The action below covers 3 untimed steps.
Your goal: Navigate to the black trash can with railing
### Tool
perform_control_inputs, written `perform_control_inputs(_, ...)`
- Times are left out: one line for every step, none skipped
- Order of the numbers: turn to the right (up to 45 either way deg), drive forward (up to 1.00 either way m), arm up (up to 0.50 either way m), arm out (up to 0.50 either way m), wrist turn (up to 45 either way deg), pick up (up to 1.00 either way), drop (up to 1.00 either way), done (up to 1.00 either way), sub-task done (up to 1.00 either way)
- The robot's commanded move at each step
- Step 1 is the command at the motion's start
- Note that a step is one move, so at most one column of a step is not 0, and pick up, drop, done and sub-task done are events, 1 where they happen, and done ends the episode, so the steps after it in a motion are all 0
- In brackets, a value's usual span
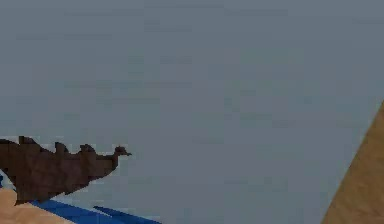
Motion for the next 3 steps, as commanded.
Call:
perform_control_inputs(-45.0, 0.00, 0.00, 0.00, 0.0, 0.00, 0.00, 0.00, 0.00)
perform_control_inputs(-45.0, 0.00, 0.00, 0.00, 0.0, 0.00, 0.00, 0.00, 0.00)
perform_control_inputs(-6.0, 0.00, 0.00, 0.00, 0.0, 0.00, 0.00, 0.00, 0.00)
